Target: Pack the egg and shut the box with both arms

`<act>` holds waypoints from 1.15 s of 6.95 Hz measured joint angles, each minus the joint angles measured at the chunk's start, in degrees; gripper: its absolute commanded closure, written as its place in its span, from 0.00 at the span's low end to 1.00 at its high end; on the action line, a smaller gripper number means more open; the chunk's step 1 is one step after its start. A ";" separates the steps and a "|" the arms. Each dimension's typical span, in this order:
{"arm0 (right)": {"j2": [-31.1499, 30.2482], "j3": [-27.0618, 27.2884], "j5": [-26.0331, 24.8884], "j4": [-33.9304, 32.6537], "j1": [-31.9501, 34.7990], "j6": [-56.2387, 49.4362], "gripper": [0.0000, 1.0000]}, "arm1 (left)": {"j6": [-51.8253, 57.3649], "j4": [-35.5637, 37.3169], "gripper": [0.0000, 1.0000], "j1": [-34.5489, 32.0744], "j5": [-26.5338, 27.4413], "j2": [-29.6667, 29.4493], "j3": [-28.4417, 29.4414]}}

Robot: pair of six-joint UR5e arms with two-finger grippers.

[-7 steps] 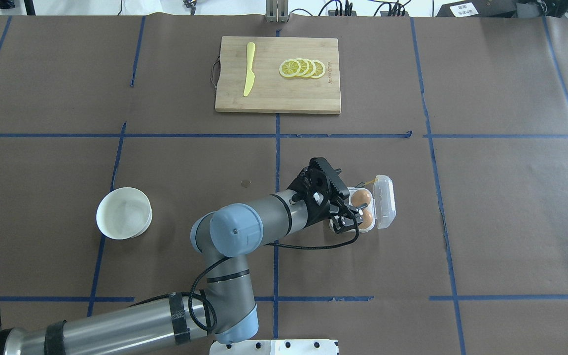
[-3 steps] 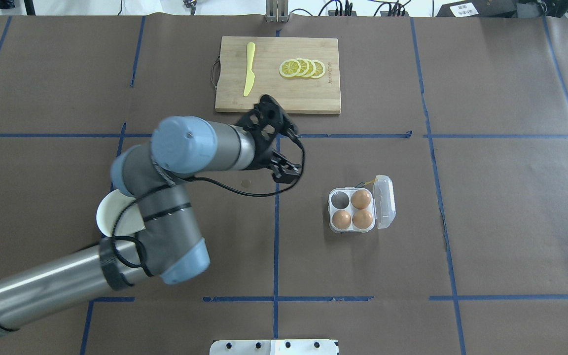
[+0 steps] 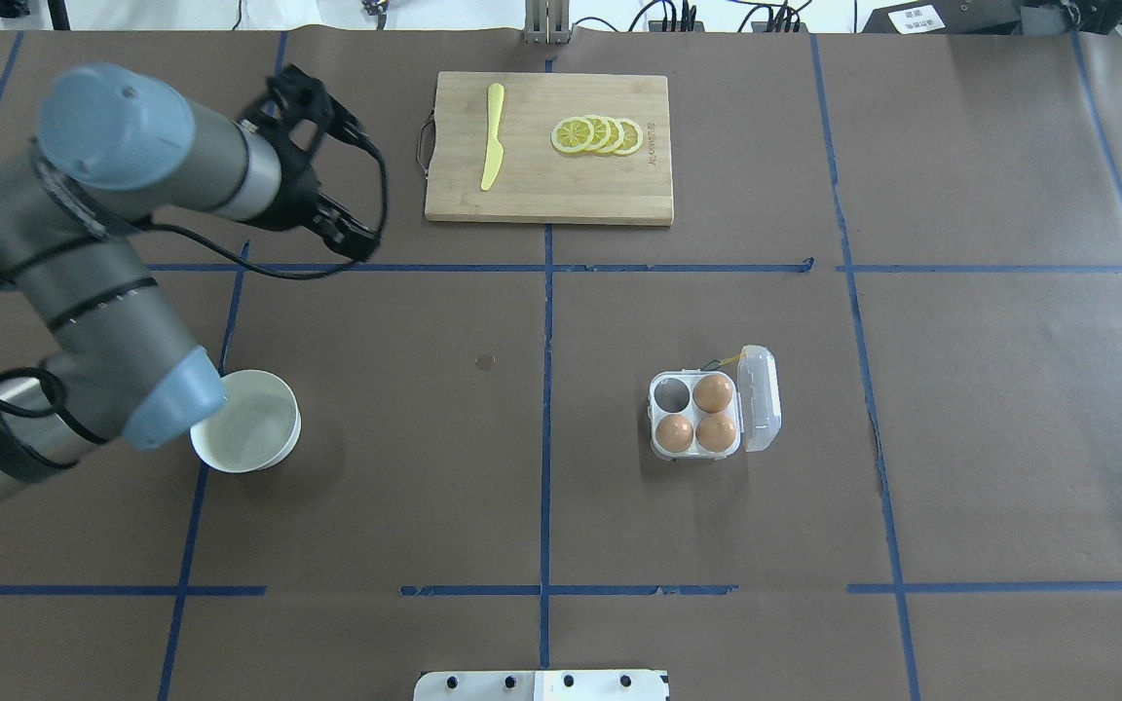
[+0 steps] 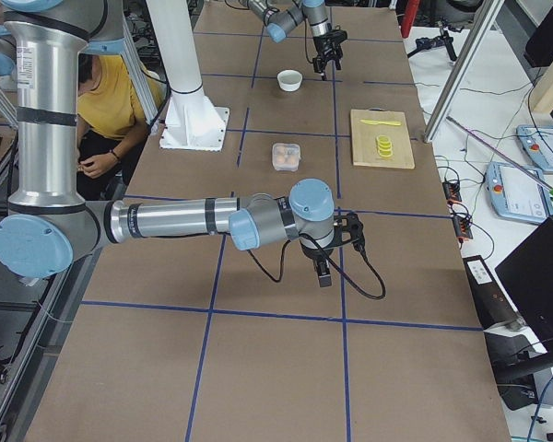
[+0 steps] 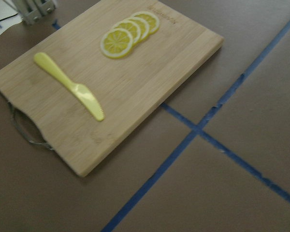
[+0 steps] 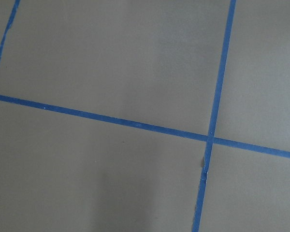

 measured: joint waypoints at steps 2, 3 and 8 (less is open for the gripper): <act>0.18 0.14 -0.09 0.70 -0.15 0.20 0.00 | 14.62 9.18 0.00 -12.14 -1.64 4.27 -0.98; 0.22 0.20 -0.09 1.53 -0.47 0.43 0.00 | 21.07 11.48 0.00 -17.51 -1.75 7.97 -0.48; 0.33 6.11 -0.16 2.39 -9.78 20.86 0.81 | 34.15 13.53 0.00 -43.68 -20.62 21.87 11.38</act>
